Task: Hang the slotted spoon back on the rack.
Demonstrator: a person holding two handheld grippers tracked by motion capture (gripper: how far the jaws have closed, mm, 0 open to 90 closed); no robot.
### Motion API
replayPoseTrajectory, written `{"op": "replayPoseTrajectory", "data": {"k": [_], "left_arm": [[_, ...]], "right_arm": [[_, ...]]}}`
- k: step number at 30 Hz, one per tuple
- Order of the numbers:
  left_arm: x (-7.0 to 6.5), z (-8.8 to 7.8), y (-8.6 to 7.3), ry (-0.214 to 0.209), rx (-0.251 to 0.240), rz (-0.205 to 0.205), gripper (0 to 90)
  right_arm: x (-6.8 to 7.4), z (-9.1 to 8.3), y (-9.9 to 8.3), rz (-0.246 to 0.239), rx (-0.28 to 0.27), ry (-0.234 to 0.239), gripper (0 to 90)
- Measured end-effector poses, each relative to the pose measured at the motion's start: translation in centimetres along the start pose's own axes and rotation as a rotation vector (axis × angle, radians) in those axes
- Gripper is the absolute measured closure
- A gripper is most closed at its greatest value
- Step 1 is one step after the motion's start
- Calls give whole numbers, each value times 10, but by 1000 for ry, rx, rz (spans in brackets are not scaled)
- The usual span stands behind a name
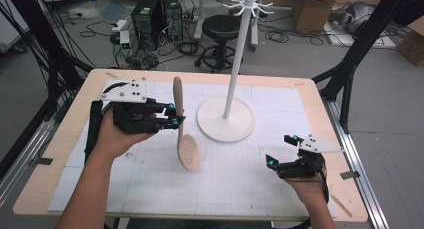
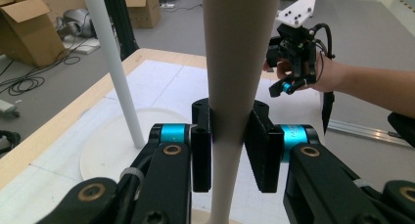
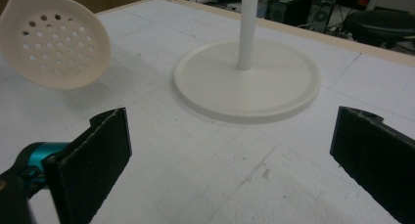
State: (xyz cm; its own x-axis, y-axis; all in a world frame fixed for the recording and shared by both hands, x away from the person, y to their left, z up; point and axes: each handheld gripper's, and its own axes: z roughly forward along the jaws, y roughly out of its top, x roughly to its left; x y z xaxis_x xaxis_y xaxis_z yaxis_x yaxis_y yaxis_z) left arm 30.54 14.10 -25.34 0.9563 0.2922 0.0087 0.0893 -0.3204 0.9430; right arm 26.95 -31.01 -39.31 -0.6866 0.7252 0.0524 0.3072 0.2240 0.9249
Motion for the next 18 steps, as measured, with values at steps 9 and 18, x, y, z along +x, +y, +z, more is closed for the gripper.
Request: {"op": "replayPoseTrajectory", "data": {"k": [9, 18], "left_arm": [[-2, 6, 1, -28, 7, 9, 739], [-6, 13, 4, -61, -6, 23, 739]], "right_arm": [[3, -3, 31, -9, -73, 75, 4], [15, -1, 77, -56, -128, 174, 4]]}}
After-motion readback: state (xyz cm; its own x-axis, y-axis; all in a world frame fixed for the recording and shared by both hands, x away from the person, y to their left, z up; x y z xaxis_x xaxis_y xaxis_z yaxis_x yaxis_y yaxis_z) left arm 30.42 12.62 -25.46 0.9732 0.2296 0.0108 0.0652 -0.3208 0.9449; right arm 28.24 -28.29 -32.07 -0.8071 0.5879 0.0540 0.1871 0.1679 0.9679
